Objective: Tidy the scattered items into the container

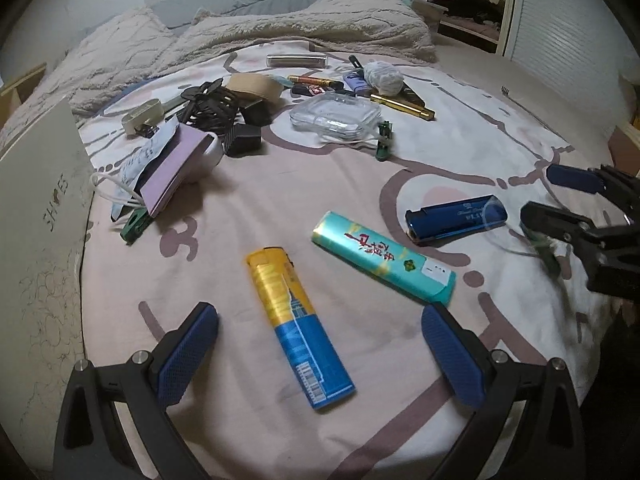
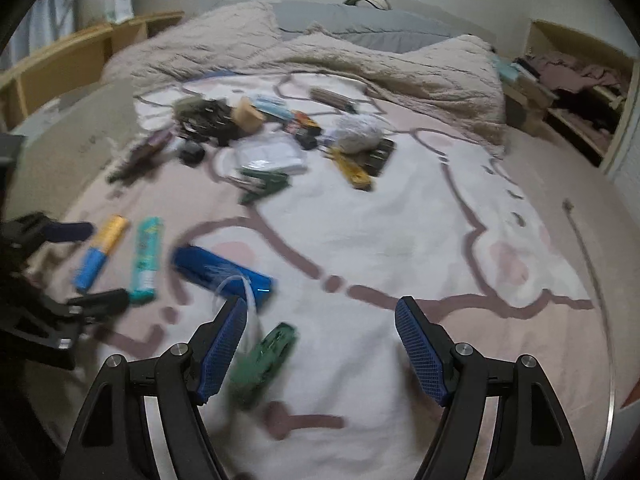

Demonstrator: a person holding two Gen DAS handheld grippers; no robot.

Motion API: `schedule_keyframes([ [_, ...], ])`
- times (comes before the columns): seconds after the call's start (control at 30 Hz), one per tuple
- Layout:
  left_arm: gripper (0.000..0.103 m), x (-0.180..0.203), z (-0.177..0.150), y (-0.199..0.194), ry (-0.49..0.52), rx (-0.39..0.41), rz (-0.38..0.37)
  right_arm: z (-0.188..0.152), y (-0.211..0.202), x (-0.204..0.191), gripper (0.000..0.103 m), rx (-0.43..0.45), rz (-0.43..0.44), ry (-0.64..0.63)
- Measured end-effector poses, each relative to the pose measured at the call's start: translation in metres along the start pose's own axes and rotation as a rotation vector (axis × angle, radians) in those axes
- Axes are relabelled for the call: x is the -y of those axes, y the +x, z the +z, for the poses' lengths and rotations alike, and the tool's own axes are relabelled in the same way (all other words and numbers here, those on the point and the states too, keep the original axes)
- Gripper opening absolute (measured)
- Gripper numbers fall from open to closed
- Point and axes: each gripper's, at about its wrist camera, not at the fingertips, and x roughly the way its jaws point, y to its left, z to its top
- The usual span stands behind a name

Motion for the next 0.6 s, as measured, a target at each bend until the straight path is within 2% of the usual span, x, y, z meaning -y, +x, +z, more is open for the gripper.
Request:
schedule_keyframes([
  [0.23,0.103,-0.016,-0.006,-0.007,-0.031,-0.018,0.070,0.004,0.002,-0.038,0.075,-0.010,0.159,-0.072],
  [0.27,0.103,-0.018,-0.007,-0.008,-0.034,-0.022,0.071,0.004,0.003,-0.043,0.071,-0.009,0.193,-0.080],
  [0.3,0.103,-0.020,-0.008,-0.009,-0.038,-0.024,0.071,0.004,0.004,-0.048,0.049,-0.013,0.222,-0.088],
  [0.33,0.103,-0.022,-0.008,-0.010,-0.043,-0.020,0.069,0.005,0.007,-0.053,0.038,-0.019,0.236,-0.096],
  [0.37,0.100,-0.024,-0.009,-0.012,-0.047,-0.011,0.060,0.005,0.011,-0.057,0.038,-0.026,0.239,-0.106],
  [0.4,0.092,-0.026,-0.009,-0.012,-0.051,-0.005,0.049,0.006,0.014,-0.061,0.038,-0.032,0.240,-0.114],
  [0.47,0.084,-0.028,-0.008,-0.012,-0.057,-0.008,0.041,0.007,0.019,-0.067,0.038,-0.038,0.252,-0.120],
  [0.53,0.084,-0.029,-0.009,-0.012,-0.060,-0.003,0.038,0.009,0.022,-0.071,0.038,-0.038,0.267,-0.121],
  [0.6,0.076,-0.028,-0.009,-0.013,-0.056,0.007,0.033,0.010,0.025,-0.076,0.038,-0.035,0.266,-0.135],
])
